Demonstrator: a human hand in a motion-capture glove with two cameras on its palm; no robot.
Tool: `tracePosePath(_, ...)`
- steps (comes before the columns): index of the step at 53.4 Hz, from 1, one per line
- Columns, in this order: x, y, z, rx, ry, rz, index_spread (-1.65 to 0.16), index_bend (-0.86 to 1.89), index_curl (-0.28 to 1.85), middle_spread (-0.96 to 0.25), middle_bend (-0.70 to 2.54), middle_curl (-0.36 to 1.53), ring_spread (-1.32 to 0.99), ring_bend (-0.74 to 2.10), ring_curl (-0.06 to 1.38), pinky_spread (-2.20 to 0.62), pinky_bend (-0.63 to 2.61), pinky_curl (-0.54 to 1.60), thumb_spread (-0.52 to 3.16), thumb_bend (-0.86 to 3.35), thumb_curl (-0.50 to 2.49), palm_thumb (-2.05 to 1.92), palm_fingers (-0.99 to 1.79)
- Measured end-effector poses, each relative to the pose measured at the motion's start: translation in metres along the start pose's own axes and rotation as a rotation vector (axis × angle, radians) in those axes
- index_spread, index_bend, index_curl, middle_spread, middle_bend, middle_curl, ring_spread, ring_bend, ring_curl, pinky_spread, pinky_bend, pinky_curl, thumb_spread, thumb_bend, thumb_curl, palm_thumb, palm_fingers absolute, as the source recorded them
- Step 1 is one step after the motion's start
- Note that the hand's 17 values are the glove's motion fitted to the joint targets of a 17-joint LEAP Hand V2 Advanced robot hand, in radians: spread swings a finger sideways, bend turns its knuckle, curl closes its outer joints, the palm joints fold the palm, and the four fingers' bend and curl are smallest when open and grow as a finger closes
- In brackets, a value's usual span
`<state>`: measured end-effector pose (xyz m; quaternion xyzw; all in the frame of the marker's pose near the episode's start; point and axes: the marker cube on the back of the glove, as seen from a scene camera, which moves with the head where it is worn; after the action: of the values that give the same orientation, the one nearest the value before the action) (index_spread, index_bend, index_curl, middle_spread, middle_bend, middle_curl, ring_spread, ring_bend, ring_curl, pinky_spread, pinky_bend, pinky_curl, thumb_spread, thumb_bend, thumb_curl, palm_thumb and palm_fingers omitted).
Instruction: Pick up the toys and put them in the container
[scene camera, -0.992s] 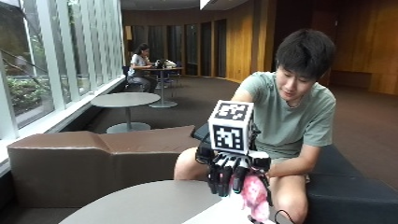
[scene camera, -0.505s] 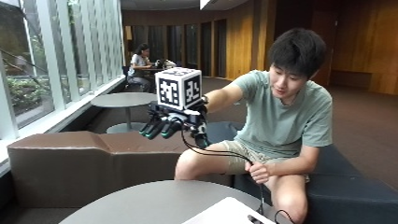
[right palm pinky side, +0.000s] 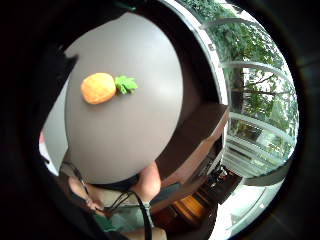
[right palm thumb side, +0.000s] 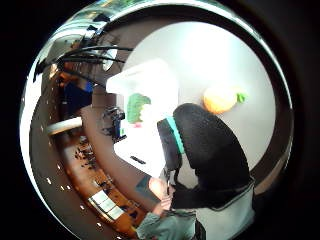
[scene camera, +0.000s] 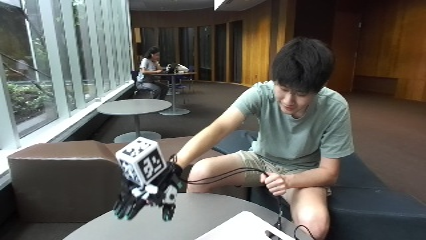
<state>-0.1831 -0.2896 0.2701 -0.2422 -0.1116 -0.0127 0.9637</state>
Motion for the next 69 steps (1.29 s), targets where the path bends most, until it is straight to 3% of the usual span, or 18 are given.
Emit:
tracePosePath(14,0.024,-0.044,0.154,-0.151,-0.067,0.101,-0.24,0.04,0.09,-0.02,0.11,0.28,-0.01,0.26,0.37,0.01,0.87,0.36,1.41,-0.01,0.28,-0.01,-0.26)
tracePosePath(19,0.024,-0.055,0.175,-0.039,-0.033,0.102,-0.25,0.13,0.12,-0.02,0.11,0.26,0.0,0.27,0.38,0.02,0.9,0.37,1.42,0.07,0.32,0.17,-0.15)
tracePosePath(22,0.023,-0.059,0.176,0.033,-0.052,0.08,-0.27,0.25,0.16,-0.03,0.13,0.26,-0.02,0.32,0.39,0.01,0.88,0.37,1.42,0.13,0.36,0.3,0.03)
tracePosePath(25,0.024,-0.06,0.176,0.074,-0.075,0.068,-0.27,0.36,0.17,-0.1,0.35,0.31,-0.14,0.51,0.4,-0.03,0.72,0.29,1.41,0.21,0.41,0.47,0.57)
tracePosePath(27,0.024,-0.059,0.176,0.087,-0.078,0.065,-0.27,0.34,0.17,-0.12,0.4,0.33,-0.21,0.61,0.4,-0.07,0.66,0.27,1.36,0.23,0.44,0.55,0.71)
tracePosePath(28,0.024,-0.058,0.176,0.089,-0.076,0.065,-0.27,0.34,0.18,-0.12,0.3,0.3,-0.2,0.51,0.36,-0.04,0.67,0.27,1.38,0.21,0.42,0.51,0.47)
tracePosePath(29,0.024,-0.057,0.176,0.087,-0.071,0.066,-0.27,0.37,0.22,-0.14,0.42,0.36,-0.24,0.67,0.47,-0.1,0.68,0.3,1.32,0.24,0.46,0.59,0.72)
tracePosePath(30,0.025,-0.055,0.175,0.085,-0.064,0.067,-0.27,0.33,0.19,-0.16,0.49,0.37,-0.27,0.72,0.47,-0.18,0.73,0.31,1.23,0.25,0.5,0.65,0.93)
tracePosePath(33,0.027,-0.046,0.175,0.079,-0.048,0.071,-0.28,0.37,0.2,-0.19,0.61,0.42,-0.32,0.82,0.49,-0.25,0.69,0.29,1.08,0.26,0.56,0.73,1.19)
tracePosePath(34,0.027,-0.043,0.175,0.078,-0.046,0.07,-0.28,0.34,0.21,-0.19,0.54,0.4,-0.34,0.78,0.48,-0.26,0.69,0.3,1.05,0.24,0.56,0.72,0.94)
tracePosePath(35,0.028,-0.039,0.173,0.079,-0.043,0.069,-0.29,0.41,0.25,-0.21,0.65,0.45,-0.34,0.89,0.55,-0.28,0.71,0.33,1.0,0.26,0.59,0.76,1.21)
tracePosePath(43,0.03,-0.004,0.133,0.096,-0.025,0.061,-0.33,0.62,0.34,-0.26,0.84,0.56,-0.38,1.01,0.63,-0.33,0.81,0.39,0.71,0.22,0.68,0.76,1.19)
tracePosePath(61,-0.011,0.083,-0.081,0.322,0.005,0.017,-0.39,0.84,0.54,-0.29,1.03,0.72,-0.41,1.19,0.7,-0.34,1.0,0.5,0.43,0.12,0.82,0.68,1.07)
tracePosePath(69,-0.057,0.111,-0.131,0.354,0.072,-0.011,-0.39,0.86,0.63,-0.29,1.07,0.77,-0.41,1.23,0.71,-0.34,1.03,0.53,0.37,0.1,0.87,0.68,1.03)
